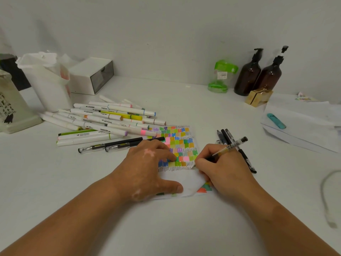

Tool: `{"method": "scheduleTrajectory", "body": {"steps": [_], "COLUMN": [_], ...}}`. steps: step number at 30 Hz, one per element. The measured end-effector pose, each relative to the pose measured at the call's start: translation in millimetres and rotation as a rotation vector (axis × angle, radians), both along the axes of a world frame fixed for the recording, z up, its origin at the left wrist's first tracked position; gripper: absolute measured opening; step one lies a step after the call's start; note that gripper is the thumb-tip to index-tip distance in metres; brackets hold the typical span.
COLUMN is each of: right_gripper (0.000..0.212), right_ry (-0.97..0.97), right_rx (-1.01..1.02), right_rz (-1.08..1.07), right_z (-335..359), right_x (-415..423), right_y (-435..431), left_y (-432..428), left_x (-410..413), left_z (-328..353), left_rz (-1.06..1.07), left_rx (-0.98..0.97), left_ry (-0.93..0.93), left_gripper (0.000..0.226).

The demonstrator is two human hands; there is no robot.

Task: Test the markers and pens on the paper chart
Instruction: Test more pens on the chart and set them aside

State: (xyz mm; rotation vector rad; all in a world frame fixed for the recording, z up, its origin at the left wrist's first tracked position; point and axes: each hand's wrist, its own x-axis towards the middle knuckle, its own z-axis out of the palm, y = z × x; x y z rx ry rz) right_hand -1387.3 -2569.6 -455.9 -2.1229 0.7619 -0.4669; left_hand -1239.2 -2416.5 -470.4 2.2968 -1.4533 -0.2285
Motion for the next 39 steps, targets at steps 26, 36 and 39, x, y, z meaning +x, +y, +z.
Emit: {"method": "scheduleTrajectory", "body": {"steps": [26, 36, 39], "right_gripper": [0.016, 0.015, 0.020], "right_ry": [-0.687, -0.641, -0.594], "right_rx": [0.569, 0.531, 0.547], "right_rz": [-0.317, -0.253, -0.156], "right_z": [16, 13, 15], "right_x": [-32, -31, -26], "right_y": [-77, -77, -63], "left_y": [-150, -126, -80], "left_x": [-42, -25, -15], "left_z": [34, 41, 40], "left_rz": [0.019, 0.114, 0.210], "left_rx": [0.118, -0.104, -0.326], "left_ry": [-0.208, 0.155, 0.626], "left_gripper": [0.034, 0.024, 0.026]}}
